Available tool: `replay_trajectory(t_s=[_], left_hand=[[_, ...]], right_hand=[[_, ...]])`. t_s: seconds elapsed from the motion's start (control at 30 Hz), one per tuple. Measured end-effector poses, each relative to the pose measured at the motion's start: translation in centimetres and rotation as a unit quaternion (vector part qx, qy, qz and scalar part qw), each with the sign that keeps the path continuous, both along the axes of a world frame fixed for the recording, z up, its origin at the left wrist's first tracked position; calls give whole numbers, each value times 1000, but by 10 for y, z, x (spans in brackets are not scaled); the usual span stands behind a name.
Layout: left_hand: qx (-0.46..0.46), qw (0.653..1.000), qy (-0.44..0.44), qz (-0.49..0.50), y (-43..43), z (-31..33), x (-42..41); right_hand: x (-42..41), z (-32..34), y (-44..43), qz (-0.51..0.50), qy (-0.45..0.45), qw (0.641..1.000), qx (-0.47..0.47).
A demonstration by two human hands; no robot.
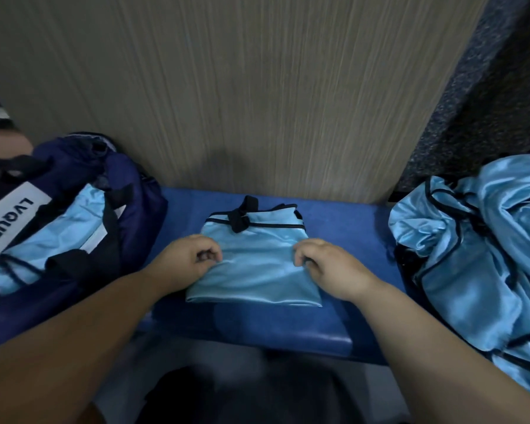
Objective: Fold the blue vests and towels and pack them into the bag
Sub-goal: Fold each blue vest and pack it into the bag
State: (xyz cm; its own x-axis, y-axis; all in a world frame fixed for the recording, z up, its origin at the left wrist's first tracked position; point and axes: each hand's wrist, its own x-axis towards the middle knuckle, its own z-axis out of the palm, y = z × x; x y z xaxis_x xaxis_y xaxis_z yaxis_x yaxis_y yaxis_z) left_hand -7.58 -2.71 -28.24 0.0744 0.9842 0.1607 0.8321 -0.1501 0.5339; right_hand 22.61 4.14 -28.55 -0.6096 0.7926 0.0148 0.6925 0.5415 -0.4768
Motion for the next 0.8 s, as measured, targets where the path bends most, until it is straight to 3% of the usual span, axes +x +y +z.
replay_trajectory(t_s=[0.13, 0.33, 0.57, 0.8], left_hand=[[-97, 995, -36, -2, -7, 5, -13], [-190, 975, 2, -112, -25, 14, -22], [-76, 989, -56, -112, -26, -8, -22], [-7, 994, -90, -63, -13, -15, -4]], right_hand=[[2, -2, -1, 17, -24, 1000, -4], [10, 3, -4, 24, -23, 999, -36], [22, 0, -9, 32, 44, 994, -95], [17, -10, -15, 26, 129, 991, -39]])
